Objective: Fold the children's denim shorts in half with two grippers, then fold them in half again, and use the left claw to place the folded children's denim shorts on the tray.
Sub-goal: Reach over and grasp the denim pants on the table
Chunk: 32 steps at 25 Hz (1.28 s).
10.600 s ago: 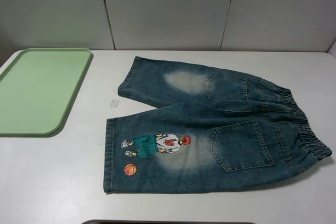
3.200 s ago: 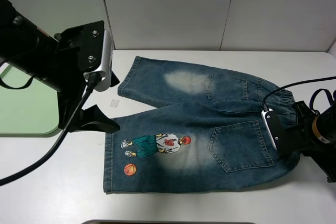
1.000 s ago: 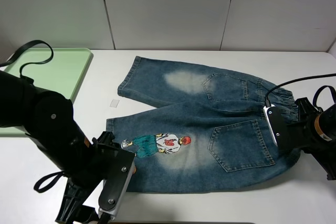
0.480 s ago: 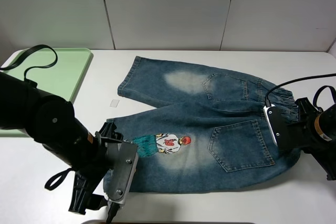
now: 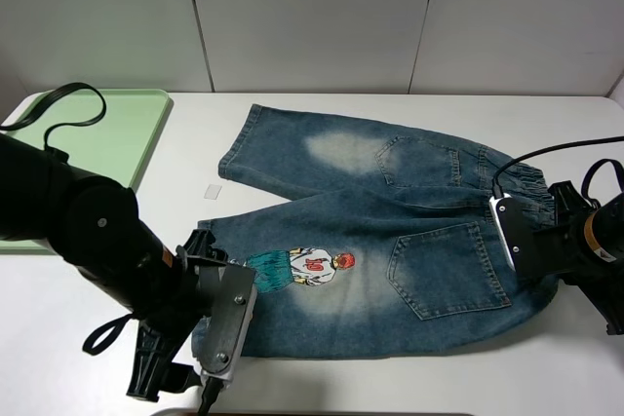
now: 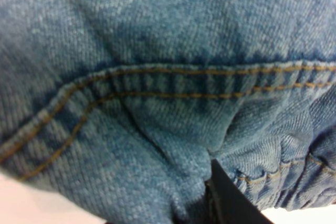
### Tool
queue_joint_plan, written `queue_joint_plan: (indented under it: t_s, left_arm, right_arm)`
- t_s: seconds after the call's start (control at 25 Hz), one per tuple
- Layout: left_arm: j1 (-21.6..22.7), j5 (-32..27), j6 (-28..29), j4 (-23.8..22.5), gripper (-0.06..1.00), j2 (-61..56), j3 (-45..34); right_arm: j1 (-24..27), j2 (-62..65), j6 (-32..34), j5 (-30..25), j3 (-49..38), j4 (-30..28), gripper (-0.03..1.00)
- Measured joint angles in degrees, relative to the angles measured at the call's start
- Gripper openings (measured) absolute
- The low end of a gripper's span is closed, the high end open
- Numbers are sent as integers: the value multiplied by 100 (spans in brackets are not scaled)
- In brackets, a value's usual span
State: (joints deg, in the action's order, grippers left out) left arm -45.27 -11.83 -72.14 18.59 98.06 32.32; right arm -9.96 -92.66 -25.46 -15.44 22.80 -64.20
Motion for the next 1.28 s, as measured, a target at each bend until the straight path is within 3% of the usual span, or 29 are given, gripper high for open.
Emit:
queue_joint_plan:
  t_s: [0.72, 0.96, 1.16, 1.28]
  left_arm:
    - [-189, 182, -42, 59, 89, 475, 16]
    - [-206, 438, -20, 201, 70, 499, 16]
    - [-206, 1414, 198, 192, 61, 518, 16]
    - [-206, 1919, 302, 148, 49, 589, 16]
  right_arm:
    - [0, 0, 0, 0, 0, 39, 7]
    - [0, 0, 0, 12, 0, 40, 7]
    - [0, 0, 0, 18, 0, 79, 7]
    - [0, 0, 0, 23, 0, 125, 7]
